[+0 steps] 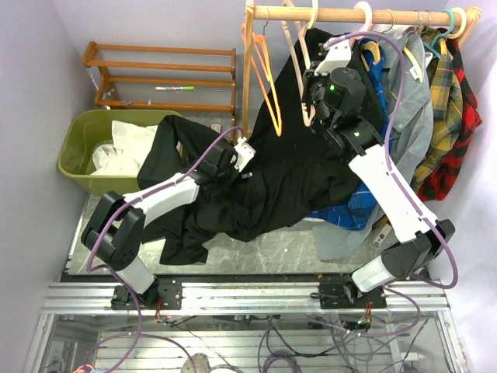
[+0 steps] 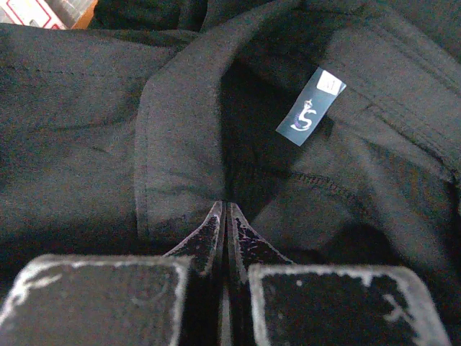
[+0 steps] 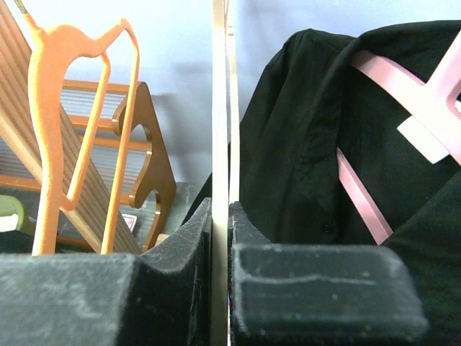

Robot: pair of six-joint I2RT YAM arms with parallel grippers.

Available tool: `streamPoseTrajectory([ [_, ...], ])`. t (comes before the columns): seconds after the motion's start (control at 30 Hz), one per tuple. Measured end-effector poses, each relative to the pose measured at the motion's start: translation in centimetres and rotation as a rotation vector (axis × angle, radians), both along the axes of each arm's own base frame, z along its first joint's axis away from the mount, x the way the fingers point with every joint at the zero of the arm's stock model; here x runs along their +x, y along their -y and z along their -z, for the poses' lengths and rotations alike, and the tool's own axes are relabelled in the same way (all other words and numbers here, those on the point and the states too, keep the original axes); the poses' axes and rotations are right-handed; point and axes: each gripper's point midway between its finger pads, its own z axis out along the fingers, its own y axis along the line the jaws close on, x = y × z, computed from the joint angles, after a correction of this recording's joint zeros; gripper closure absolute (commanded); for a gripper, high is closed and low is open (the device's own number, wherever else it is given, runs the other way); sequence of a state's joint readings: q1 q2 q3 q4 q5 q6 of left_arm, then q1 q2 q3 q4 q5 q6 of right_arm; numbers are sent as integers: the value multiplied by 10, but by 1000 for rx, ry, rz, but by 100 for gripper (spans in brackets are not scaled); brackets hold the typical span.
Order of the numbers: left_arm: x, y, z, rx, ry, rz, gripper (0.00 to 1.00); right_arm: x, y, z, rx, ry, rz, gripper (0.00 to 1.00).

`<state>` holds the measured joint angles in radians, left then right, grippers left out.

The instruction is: Place the shirt on the hanger

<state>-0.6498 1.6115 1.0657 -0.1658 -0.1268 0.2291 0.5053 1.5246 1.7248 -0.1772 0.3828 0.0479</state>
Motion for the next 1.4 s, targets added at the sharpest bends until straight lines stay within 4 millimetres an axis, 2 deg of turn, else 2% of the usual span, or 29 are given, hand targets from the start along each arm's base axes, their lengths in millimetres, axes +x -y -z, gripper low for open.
streamPoseTrajectory([
  [0.13,0,0,0,-2,0,-2,93,-9,-1,-4,2,-7,-29,100],
  [0.23,0,0,-1,-8,-4,-12,93,-27,4,-5,28,-26,-51,100],
  [0.3,1,2,-7,-16,-7,-17,93,-46,10,-11,70,-9,-67,100],
  [0.37,5,3,-17,-32,-8,-18,93,-77,23,-16,122,18,-81,100],
  [0.43,9,7,-34,-70,-10,-2,93,-110,38,-15,174,39,-92,100],
  [0.57,20,8,-72,-156,-5,33,91,-158,55,-4,245,55,-135,100],
  [0.6,21,9,-78,-170,-2,42,78,-167,56,3,258,48,-150,100],
  [0.63,22,8,-83,-182,-3,49,57,-176,57,13,266,32,-165,100],
  [0.67,23,8,-87,-190,-5,58,41,-183,58,24,273,13,-177,100],
  [0.7,22,9,-87,-193,-7,72,34,-190,59,37,276,-13,-185,100],
  [0.77,16,12,-81,-199,-37,93,30,-202,62,63,280,-67,-195,100],
  [0.93,0,23,-60,-157,-83,136,31,-236,68,126,315,-199,-216,100],
  [1.1,-11,30,-42,-93,-88,166,33,-263,62,155,389,-301,-278,100],
  [1.27,-15,22,-15,-6,-77,130,37,-284,53,186,404,-455,-328,100],
  [1.4,-9,8,0,71,-40,67,37,-307,56,189,395,-516,-359,100],
])
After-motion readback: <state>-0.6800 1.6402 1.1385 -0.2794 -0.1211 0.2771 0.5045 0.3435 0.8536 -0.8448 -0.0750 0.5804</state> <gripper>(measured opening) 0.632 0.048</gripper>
